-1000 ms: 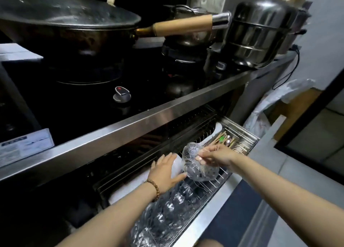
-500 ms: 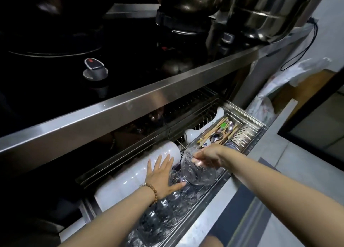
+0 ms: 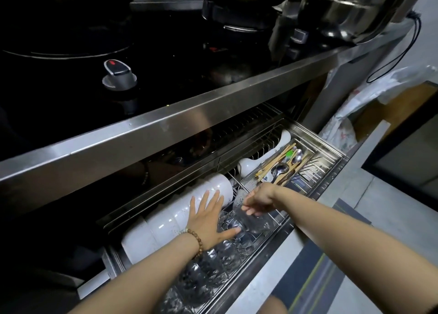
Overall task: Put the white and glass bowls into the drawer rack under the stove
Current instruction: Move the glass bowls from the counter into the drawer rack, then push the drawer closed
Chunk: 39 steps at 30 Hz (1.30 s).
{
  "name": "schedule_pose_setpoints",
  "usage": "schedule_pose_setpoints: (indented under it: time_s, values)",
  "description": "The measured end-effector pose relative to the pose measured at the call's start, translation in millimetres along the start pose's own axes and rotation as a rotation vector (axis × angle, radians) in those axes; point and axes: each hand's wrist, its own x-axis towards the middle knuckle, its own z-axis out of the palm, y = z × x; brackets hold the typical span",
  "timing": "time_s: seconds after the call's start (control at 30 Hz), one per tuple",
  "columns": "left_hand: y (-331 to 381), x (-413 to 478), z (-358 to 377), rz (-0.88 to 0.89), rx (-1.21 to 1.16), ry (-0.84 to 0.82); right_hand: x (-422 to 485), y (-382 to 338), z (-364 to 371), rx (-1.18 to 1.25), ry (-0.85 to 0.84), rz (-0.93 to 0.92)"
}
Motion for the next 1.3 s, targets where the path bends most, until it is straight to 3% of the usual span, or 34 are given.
schedule_pose_setpoints:
  time_s: [0.5, 0.6, 0.73, 0.97, 1.13, 1.3]
  values:
    - [-13.4, -7.0, -5.6, 0.036, -0.082, 0.026, 2.6, 2.9, 7.4, -0.115, 0.047, -0.123]
    - [-14.8, -16.3, -13.8, 0.025, -0.103, 0.015, -3.6, 3.5, 3.8, -0.150, 0.150, -0.226]
    - [-8.8, -32.0, -36.1, 0.047, -0.123, 0.053, -30.0, 2.5, 1.8, -0.017, 0.382, -0.502]
    - [14.5, -81.9, -94.2, 0.218, -0.117, 0.330, -98.3, 36.3, 48.5, 0.224, 0.768, -0.845]
    - [25.2, -129.9, -145.5, 0.438, 0.155, 0.565, -112.7, 69.8, 102.5, 0.119, 1.163, -0.787]
    - [17.1, -162.9, -197.2, 0.416, 0.375, 0.713, -115.6, 70.8, 127.2, 0.435, 1.050, -0.670]
